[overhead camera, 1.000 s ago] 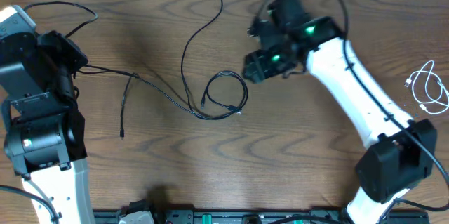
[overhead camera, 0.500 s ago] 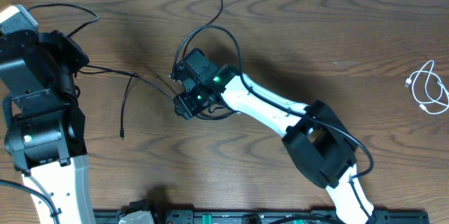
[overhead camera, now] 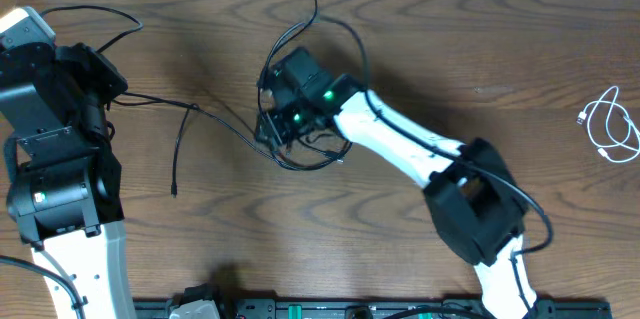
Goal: Untangle cables
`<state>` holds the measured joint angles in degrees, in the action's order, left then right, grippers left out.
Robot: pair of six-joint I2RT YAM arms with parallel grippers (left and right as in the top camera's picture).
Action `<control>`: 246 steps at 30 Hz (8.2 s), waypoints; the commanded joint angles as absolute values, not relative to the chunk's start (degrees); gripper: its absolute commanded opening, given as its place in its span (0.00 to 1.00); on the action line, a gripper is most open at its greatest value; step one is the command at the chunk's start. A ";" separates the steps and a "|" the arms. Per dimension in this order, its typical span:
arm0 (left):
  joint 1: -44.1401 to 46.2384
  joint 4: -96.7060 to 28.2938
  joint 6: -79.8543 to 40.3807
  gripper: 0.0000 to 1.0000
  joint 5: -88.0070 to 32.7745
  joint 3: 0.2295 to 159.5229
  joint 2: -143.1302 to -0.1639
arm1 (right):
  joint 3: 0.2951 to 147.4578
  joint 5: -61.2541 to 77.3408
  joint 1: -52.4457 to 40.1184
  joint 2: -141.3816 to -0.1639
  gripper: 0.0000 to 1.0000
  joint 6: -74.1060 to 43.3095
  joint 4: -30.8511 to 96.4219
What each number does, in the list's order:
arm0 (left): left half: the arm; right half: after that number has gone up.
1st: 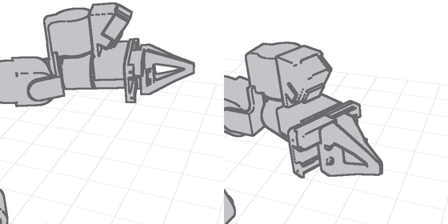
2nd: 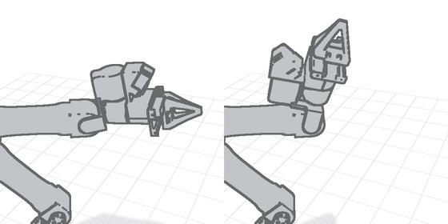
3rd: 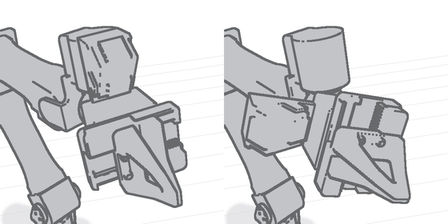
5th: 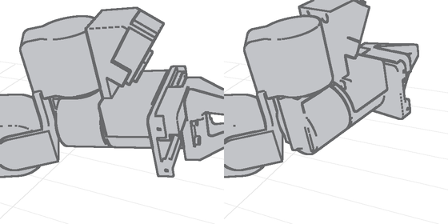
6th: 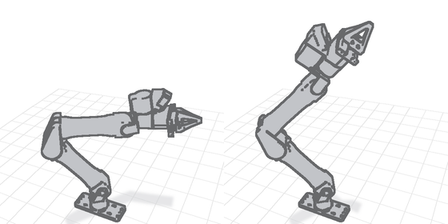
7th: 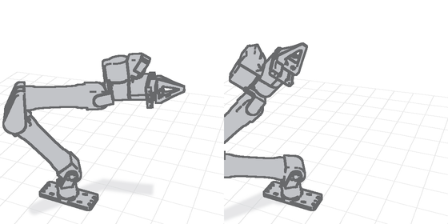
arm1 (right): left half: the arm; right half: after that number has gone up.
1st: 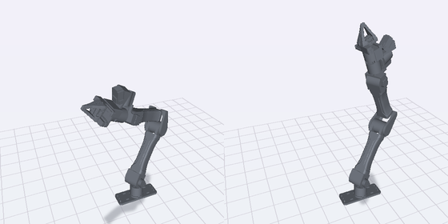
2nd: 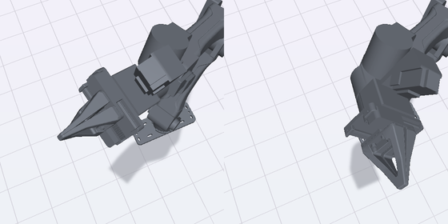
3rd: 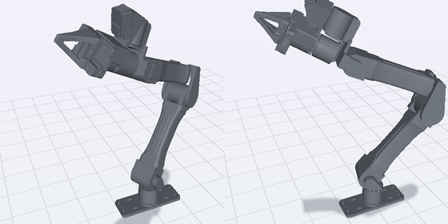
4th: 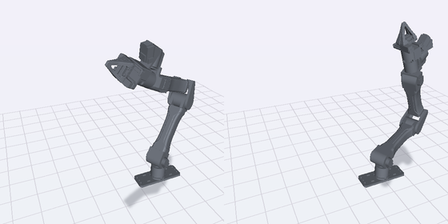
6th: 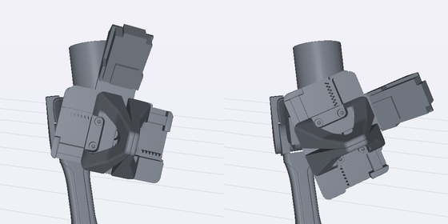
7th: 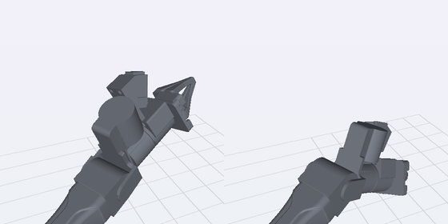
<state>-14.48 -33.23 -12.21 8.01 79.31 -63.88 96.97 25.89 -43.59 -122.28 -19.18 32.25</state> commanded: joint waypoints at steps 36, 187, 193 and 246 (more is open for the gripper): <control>-14.70 -33.39 -12.75 0.07 7.90 80.09 -63.99 | 97.47 10.48 -43.07 -127.63 0.55 -32.38 37.45; 2.42 -64.66 -18.11 0.98 -2.76 80.16 -96.12 | 68.36 -4.58 -51.53 -107.77 0.82 -35.70 41.39; 2.42 -64.58 -18.11 0.98 -2.74 80.16 -96.12 | 68.36 -0.97 -52.40 -112.71 0.82 -33.12 32.45; 2.44 -65.06 -18.13 0.98 -3.60 80.16 -96.12 | 79.96 -2.63 24.93 -83.99 0.01 -11.94 37.47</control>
<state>2.61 -64.69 -18.00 -3.92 79.59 -96.33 79.50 -2.94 21.63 -81.38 -17.39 37.56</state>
